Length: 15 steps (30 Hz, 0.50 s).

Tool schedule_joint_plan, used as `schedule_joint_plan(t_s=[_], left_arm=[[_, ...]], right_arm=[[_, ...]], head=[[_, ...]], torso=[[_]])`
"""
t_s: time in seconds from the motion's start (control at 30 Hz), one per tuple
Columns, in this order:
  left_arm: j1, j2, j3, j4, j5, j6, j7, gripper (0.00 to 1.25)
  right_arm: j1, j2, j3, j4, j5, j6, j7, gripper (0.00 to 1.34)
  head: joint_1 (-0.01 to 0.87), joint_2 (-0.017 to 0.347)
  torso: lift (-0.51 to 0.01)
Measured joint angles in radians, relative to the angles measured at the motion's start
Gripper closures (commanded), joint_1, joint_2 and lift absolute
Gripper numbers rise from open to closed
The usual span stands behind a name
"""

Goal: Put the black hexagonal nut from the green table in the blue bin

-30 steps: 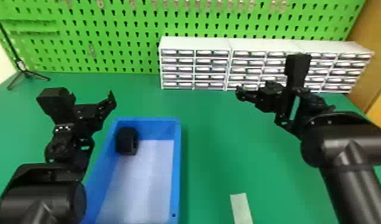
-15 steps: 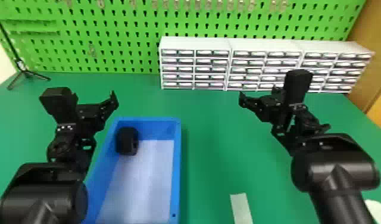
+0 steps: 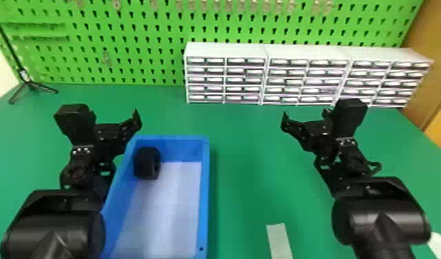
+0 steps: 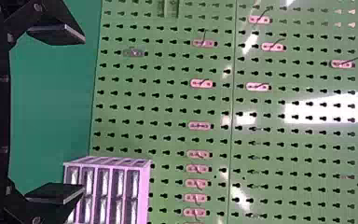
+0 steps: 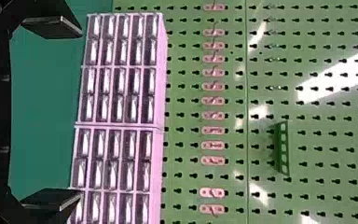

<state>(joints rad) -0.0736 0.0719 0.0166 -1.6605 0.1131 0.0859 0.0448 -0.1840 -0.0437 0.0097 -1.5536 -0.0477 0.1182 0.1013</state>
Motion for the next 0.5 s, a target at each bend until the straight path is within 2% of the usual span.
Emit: schedule_joint_plan(t_s=[0.5], left_arm=[[0.009,0.0,-0.008,0.001,0.002,0.0,0.0,0.16]], right_arm=[[0.024,0.002,0.004,0.003,-0.017,-0.058,-0.039,0.1]], head=[[0.686,0.028]], torso=[[-0.096]])
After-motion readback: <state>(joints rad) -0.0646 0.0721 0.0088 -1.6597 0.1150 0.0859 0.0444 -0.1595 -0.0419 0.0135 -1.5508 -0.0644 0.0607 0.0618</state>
